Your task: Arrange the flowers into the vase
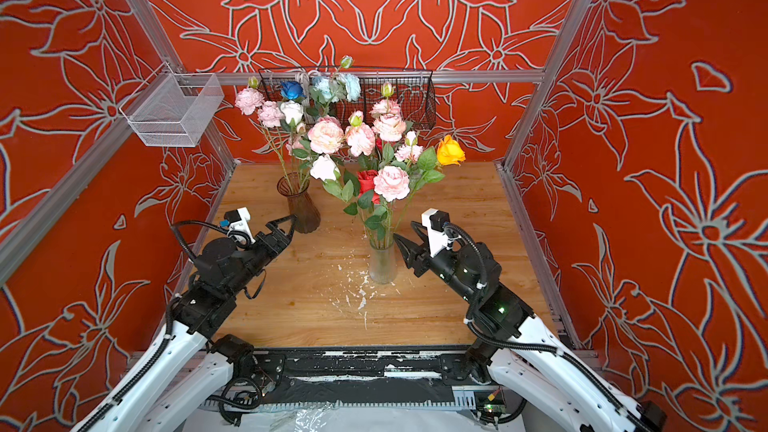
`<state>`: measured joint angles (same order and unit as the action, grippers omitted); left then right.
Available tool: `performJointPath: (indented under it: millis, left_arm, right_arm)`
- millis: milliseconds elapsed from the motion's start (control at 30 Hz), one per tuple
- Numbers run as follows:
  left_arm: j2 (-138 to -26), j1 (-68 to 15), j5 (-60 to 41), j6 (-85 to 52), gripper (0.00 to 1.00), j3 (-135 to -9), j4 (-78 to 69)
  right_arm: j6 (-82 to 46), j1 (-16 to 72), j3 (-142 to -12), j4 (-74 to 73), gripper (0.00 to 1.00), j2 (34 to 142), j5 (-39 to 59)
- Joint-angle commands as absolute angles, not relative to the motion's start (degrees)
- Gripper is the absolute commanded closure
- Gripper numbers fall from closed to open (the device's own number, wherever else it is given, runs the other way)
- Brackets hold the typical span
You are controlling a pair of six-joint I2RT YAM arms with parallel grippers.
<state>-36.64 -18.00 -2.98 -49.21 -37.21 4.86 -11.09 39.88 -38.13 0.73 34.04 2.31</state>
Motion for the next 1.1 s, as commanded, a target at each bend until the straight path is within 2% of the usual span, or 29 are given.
performJointPath:
  millis: [0,33,67,100,200,233,300,333,367,433,533,600,667,767,867,967,1067]
  left_arm:
    - [-36.14,-18.03,-1.56,-40.01,0.02,-43.54,16.29]
    - [-35.89,-18.1,0.02,-38.18,0.02,-45.48,18.85]
    - [-35.69,-18.07,1.97,-36.34,0.02,-47.14,21.23]
    - [-35.75,-18.01,3.82,-34.84,0.02,-48.82,23.9]
    - [-37.83,-18.06,13.99,-31.61,0.02,-54.04,33.06]
    - [-39.39,-18.11,20.66,-34.21,0.02,-55.57,37.02]
    - [-42.35,-18.09,32.03,-45.24,0.02,-56.13,43.69]
    - [-43.04,-18.1,34.13,-42.02,0.02,-53.91,40.23]
    - [-43.0,-18.1,32.57,-32.94,0.02,-50.1,32.78]
    - [-42.01,-18.11,27.08,-14.91,0.02,-42.33,17.93]
    - [-40.8,-18.06,33.69,-8.81,0.02,-31.57,1.7]
    - [-41.21,-17.93,36.53,-3.37,0.02,-24.29,-10.9]
    - [-43.56,-17.29,37.45,-0.43,0.02,-19.56,-19.04]
    - [-50.7,-13.93,34.51,-1.22,0.02,-18.57,-21.86]
    - [-59.26,-9.69,26.59,-2.62,0.02,-18.8,-24.26]
    - [-65.54,-7.55,22.44,-2.75,0.02,-17.43,-30.12]
    - [-68.38,-6.61,19.42,-0.01,0.03,-19.29,-30.93]
  right_arm:
    - [-12.82,40.25,-40.2,8.92,0.3,29.85,-5.51]
    - [-12.96,40.29,-40.13,9.89,0.29,28.74,-7.04]
    - [-14.05,40.25,-39.88,10.61,0.18,28.04,-11.06]
    - [-15.04,40.25,-40.05,11.97,0.03,27.91,-15.27]
    - [-23.48,40.26,-39.06,16.18,0.02,29.4,-31.94]
    - [-25.22,40.25,-37.42,16.29,0.03,30.66,-38.48]
    - [-18.71,40.23,-35.01,15.04,0.03,35.83,-48.02]
    - [-17.25,40.26,-33.38,13.38,0.03,39.25,-54.58]
    - [-15.73,40.17,-31.79,10.25,0.03,42.64,-59.2]
    - [-8.72,39.87,-29.2,0.08,0.02,48.4,-62.96]
    - [-0.21,35.82,-25.42,-13.15,0.02,52.73,-54.27]
    - [-2.43,29.24,-24.2,-13.44,0.03,52.3,-44.04]
    - [-4.31,21.94,-23.01,-13.24,0.03,51.43,-38.39]
    - [2.33,17.75,-20.53,-19.5,0.03,53.05,-33.21]
    - [9.04,15.05,-18.76,-21.74,0.03,56.42,-23.72]
    - [11.05,12.33,-15.88,-25.05,0.03,58.26,-16.47]
    - [7.09,8.91,-13.99,-27.84,0.03,58.66,-9.86]
